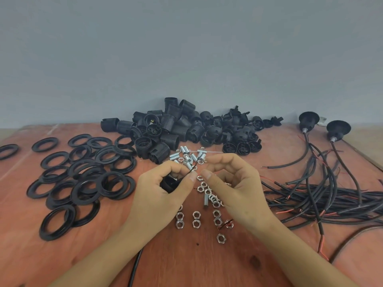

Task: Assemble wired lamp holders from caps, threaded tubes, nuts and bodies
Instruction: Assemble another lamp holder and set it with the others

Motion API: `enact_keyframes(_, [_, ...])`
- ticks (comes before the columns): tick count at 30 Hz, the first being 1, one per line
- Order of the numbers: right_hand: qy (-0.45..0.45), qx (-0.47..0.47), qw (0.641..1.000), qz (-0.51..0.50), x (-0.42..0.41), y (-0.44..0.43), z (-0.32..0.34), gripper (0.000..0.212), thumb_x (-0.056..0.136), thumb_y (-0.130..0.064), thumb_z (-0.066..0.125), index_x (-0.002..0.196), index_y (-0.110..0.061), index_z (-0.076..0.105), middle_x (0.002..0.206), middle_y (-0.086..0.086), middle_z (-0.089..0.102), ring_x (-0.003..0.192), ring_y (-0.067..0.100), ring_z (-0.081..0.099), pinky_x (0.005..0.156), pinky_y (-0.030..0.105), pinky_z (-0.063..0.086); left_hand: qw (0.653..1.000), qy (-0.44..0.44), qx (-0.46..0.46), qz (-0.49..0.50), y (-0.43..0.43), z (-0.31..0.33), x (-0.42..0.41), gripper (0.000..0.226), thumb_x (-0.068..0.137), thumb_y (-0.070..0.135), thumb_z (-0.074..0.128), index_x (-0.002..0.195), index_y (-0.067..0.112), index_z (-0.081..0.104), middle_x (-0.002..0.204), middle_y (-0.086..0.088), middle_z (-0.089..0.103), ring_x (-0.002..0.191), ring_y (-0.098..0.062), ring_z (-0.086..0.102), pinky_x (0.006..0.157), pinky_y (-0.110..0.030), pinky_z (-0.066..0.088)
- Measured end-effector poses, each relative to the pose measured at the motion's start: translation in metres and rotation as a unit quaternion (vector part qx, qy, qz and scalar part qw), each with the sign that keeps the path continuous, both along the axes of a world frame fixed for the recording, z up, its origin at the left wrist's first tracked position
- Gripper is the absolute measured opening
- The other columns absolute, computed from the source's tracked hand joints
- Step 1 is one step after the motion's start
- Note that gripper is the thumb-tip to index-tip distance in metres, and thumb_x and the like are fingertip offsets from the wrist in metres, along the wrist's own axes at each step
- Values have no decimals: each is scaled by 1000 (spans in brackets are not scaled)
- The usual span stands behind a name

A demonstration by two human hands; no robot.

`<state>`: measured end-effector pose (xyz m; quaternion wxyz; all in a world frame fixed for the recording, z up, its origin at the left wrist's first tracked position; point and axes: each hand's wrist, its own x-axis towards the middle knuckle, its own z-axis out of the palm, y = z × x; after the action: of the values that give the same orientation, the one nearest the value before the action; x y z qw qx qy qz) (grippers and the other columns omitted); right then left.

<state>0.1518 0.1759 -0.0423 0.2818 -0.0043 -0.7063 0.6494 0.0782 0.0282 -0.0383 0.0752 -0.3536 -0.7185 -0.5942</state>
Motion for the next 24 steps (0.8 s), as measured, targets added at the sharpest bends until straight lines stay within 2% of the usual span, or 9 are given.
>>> enact_keyframes(3, [-7, 15, 1000, -7, 0, 5, 2, 19, 86, -6, 71, 100, -18, 67, 83, -1, 71, 62, 10, 57, 55, 21, 46, 1000, 15, -7, 9, 1, -1, 2, 7, 84, 24, 69, 76, 22, 68, 67, 17, 63, 63, 0, 59, 60, -7, 42])
enact_keyframes(7, [-17, 16, 999, -40, -1, 12, 0, 13, 90, -11, 69, 99, -21, 68, 82, -3, 70, 58, 9, 51, 48, 22, 42, 999, 34, 4, 30, -1, -1, 1, 12, 87, 24, 71, 76, 20, 68, 67, 10, 63, 60, -5, 60, 56, -10, 43])
enact_keyframes(11, [-72, 133, 983, -102, -3, 17, -4, 12, 90, -19, 69, 96, -29, 69, 82, -15, 66, 61, 4, 51, 56, 19, 45, 998, 35, 39, 22, -3, -2, -2, 13, 85, 23, 68, 75, 18, 64, 64, 4, 62, 57, -9, 59, 54, -14, 45])
enact_keyframes(14, [-110, 326, 931, -120, -13, 10, 0, 17, 90, -28, 68, 107, -27, 67, 95, -20, 60, 84, 4, 55, 74, 18, 43, 997, 45, 56, 35, -7, -2, -7, 16, 87, 28, 66, 75, 18, 62, 66, 1, 62, 58, -14, 58, 54, -18, 45])
enact_keyframes(16, [-125, 429, 890, -88, -30, 3, 9, 29, 91, -32, 65, 119, -25, 64, 112, -10, 58, 103, 13, 50, 87, 24, 40, 994, 67, 67, 52, -9, -2, -11, 15, 87, 19, 67, 75, 21, 59, 69, 3, 59, 59, -9, 55, 57, -12, 42])
enact_keyframes(18, [-145, 472, 868, -50, -53, -7, 20, 39, 90, -32, 64, 128, -24, 60, 126, -1, 55, 115, 20, 47, 97, 30, 37, 992, 81, 69, 64, -9, -3, -14, 15, 86, 12, 66, 75, 19, 59, 68, 5, 58, 61, -6, 54, 61, -10, 41])
enact_keyframes(21, [-217, 512, 831, -39, -90, -23, 29, 59, 87, -30, 66, 142, -27, 46, 138, 3, 47, 125, 26, 41, 103, 39, 35, 993, 69, 76, 57, -9, -5, -15, 11, 86, 14, 68, 77, 19, 61, 68, 12, 61, 63, -4, 58, 63, -12, 44])
enact_keyframes(22, [-239, 534, 809, -52, -101, -28, 30, 60, 89, -29, 63, 145, -27, 41, 140, 4, 46, 127, 28, 40, 103, 40, 33, 993, 67, 79, 53, -9, -5, -16, 9, 86, 18, 68, 78, 17, 63, 69, 14, 62, 64, -4, 59, 63, -13, 45])
enact_keyframes(24, [-259, 560, 783, -79, -117, -35, 30, 49, 98, -22, 49, 146, -27, 39, 140, 6, 47, 128, 30, 39, 103, 42, 31, 993, 68, 78, 52, -9, -6, -16, 17, 85, 27, 65, 79, 11, 65, 71, 11, 62, 65, -5, 59, 64, -14, 46])
